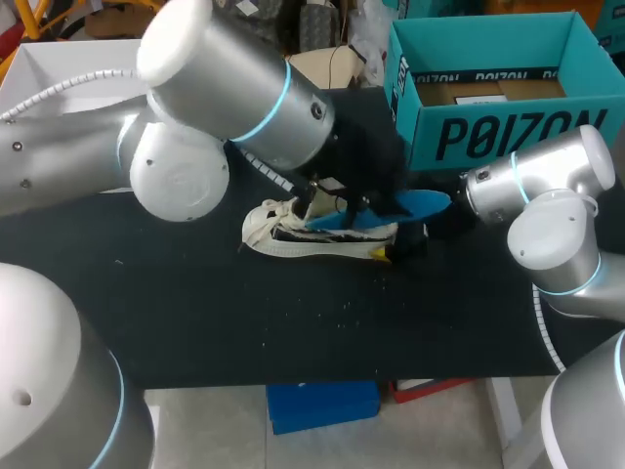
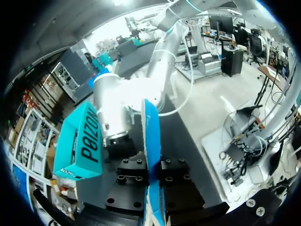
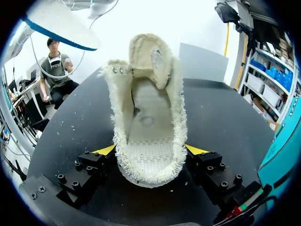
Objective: Take the shoe out of the shoebox, open the shoe tongue, remove and reinsert the insole, then place the shoe into the shoebox
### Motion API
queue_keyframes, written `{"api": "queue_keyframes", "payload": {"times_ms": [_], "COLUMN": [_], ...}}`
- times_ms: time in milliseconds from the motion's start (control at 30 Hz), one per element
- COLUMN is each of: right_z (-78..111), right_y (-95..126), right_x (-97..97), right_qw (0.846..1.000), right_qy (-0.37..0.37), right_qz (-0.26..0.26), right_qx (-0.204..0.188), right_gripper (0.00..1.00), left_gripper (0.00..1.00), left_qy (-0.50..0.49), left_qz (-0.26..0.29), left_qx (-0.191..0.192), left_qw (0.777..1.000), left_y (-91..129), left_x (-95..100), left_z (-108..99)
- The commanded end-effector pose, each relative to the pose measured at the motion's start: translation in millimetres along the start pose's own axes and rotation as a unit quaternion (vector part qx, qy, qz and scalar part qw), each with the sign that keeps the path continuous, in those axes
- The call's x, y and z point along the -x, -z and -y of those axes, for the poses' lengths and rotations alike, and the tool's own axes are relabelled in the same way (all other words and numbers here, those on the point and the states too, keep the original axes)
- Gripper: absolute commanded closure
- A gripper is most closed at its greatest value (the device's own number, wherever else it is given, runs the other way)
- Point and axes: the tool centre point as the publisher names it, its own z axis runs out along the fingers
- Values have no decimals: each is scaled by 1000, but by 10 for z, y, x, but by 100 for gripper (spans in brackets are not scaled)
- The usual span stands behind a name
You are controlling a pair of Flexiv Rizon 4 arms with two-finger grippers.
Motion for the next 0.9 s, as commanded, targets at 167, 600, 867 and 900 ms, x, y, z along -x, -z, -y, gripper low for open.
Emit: {"api": "queue_keyframes", "payload": {"times_ms": [167, 600, 867, 900], "right_z": [7, 7, 7, 7], "right_y": [-16, -16, -16, -16], "right_x": [8, 8, 8, 8], "right_qw": [1000, 1000, 1000, 1000], "right_qy": [-1, -1, -1, -1], "right_qz": [0, 0, 0, 0], "right_qx": [-1, -1, -1, -1], "right_gripper": [100, 100, 100, 100], "left_gripper": [100, 100, 100, 100], "left_qy": [-3, 134, 182, 193], "left_qz": [-2, 43, 39, 39], "left_qx": [-42, -249, -374, -385], "left_qw": [999, 958, 908, 902], "left_y": [147, 523, 802, 838], "left_x": [-22, -182, -156, -143], "left_z": [-129, -222, -176, -179]}}
